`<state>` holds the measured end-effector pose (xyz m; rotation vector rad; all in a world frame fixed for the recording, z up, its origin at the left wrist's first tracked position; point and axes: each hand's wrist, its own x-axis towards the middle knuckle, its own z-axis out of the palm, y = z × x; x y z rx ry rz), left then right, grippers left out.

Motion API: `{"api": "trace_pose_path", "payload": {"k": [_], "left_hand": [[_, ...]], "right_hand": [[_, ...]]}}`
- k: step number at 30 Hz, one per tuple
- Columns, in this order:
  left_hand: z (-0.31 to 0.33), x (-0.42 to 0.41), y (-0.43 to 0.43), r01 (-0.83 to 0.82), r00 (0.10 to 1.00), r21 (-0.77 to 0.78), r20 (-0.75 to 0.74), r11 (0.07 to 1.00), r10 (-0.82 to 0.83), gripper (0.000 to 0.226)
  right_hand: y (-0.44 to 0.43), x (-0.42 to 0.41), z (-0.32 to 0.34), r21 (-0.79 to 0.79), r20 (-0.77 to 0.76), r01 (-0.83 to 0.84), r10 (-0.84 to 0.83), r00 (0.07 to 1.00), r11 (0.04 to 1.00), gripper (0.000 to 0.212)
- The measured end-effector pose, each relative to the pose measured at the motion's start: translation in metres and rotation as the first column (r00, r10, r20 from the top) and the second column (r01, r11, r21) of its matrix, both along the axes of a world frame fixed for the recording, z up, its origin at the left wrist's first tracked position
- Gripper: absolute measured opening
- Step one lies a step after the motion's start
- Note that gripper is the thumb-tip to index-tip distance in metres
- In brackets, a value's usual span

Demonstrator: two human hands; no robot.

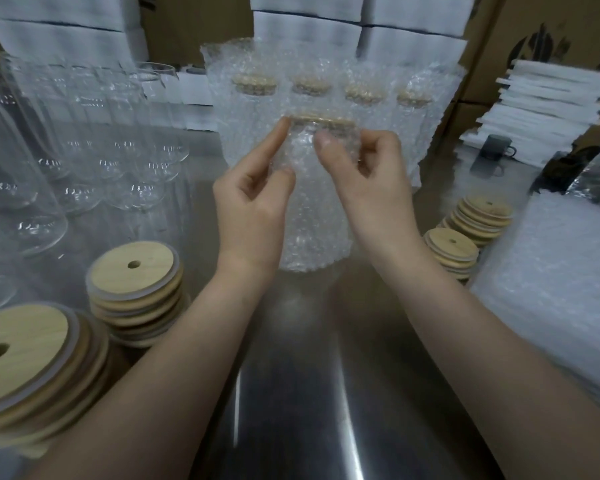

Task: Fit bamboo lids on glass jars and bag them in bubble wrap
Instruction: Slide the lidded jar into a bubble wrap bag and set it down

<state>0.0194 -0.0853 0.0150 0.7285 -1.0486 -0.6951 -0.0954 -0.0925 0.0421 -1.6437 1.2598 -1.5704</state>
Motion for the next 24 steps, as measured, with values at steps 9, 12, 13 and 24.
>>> {"api": "trace_pose_path", "payload": {"k": [9,12,13,24], "left_hand": [[0.002,-0.001,0.000,0.105,0.943,0.032,-0.319,0.994,-0.090,0.041],[0.000,0.001,-0.002,0.116,0.938,0.018,-0.330,0.993,-0.104,0.040],[0.000,0.002,-0.003,0.122,0.938,0.018,-0.330,0.992,-0.110,0.040],[-0.021,0.000,-0.006,-0.101,0.935,0.173,0.354,0.980,0.034,0.026]], "right_hand": [[-0.008,0.016,0.000,0.128,-0.007,-0.028,0.029,1.000,0.991,0.090],[-0.011,0.017,0.000,0.109,0.045,-0.021,0.016,0.999,0.994,0.084],[-0.013,0.018,0.000,0.109,0.071,-0.024,0.016,0.997,0.994,0.081],[-0.057,-0.008,0.002,0.125,0.263,0.253,-0.278,0.924,0.959,0.068]]}}
